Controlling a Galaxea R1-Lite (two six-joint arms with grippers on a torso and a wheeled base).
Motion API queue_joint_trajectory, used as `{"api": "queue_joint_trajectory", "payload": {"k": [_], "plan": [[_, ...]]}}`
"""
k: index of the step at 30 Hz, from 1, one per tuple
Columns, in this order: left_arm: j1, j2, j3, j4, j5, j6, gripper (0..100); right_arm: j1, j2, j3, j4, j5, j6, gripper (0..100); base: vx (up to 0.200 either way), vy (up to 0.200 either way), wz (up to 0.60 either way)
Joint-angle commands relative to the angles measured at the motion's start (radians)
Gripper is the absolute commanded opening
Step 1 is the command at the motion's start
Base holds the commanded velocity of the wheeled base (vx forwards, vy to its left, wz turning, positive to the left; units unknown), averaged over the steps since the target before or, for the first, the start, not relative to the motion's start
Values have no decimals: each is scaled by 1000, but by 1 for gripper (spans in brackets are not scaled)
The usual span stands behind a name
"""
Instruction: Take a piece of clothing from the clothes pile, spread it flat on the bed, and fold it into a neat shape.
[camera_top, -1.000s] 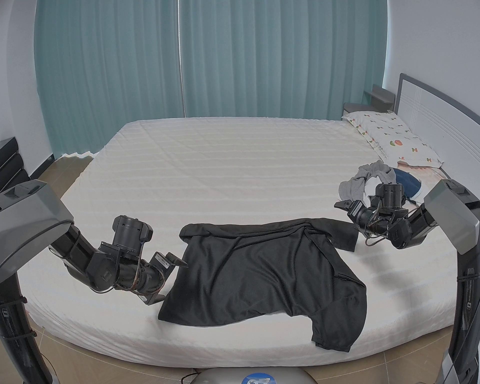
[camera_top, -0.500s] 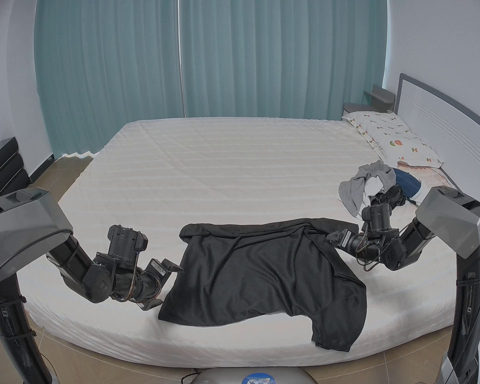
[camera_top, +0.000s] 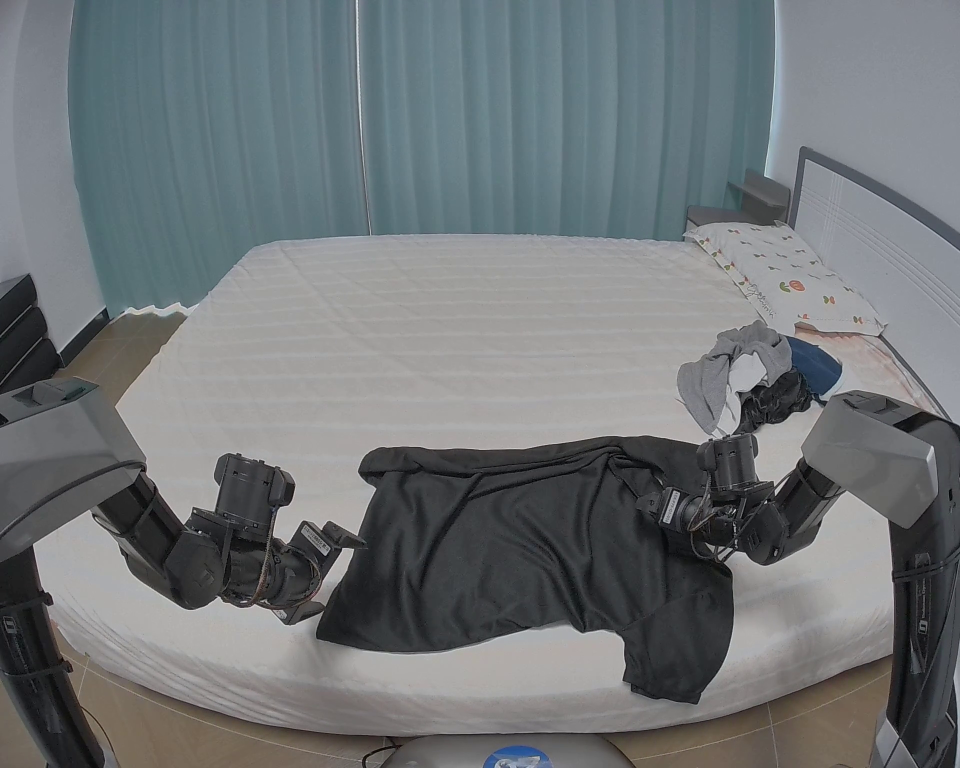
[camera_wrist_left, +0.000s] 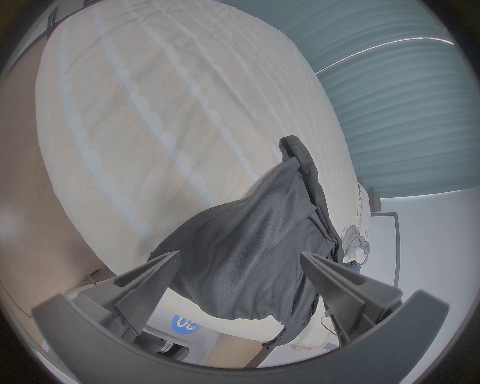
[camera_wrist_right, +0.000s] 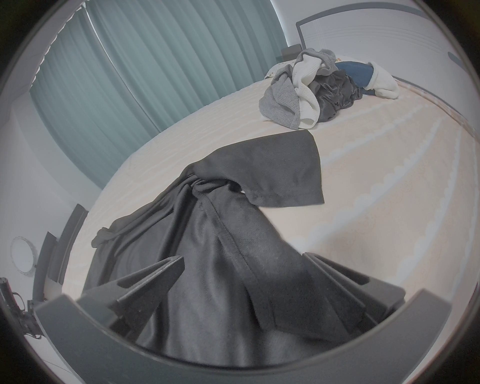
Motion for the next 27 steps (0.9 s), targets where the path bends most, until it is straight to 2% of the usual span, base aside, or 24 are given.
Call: {"api": "queue_joint_trajectory", "payload": {"k": [1, 9, 10, 19, 23, 27], "plan": [[1, 1, -1, 0, -2, -1, 100, 1, 41, -24, 0, -6, -8, 100, 0, 0, 0], [1, 3, -1, 0, -2, 1, 100, 4, 56, -47, 9, -6, -8, 100, 0, 0, 0], [1, 3, -1, 0, -2, 1, 100, 4, 56, -47, 9, -6, -8, 0, 0, 0, 0], [1, 3, -1, 0, -2, 1, 100, 1, 62, -76, 43, -12, -5, 0, 0, 0, 0], [1, 3, 0, 0, -2, 1, 100, -2, 62, -77, 34, -51, -7, 0, 0, 0, 0], [-1, 6, 0, 0, 3, 2, 100, -20, 41, -76, 24, -51, 5, 0, 0, 0, 0]]}}
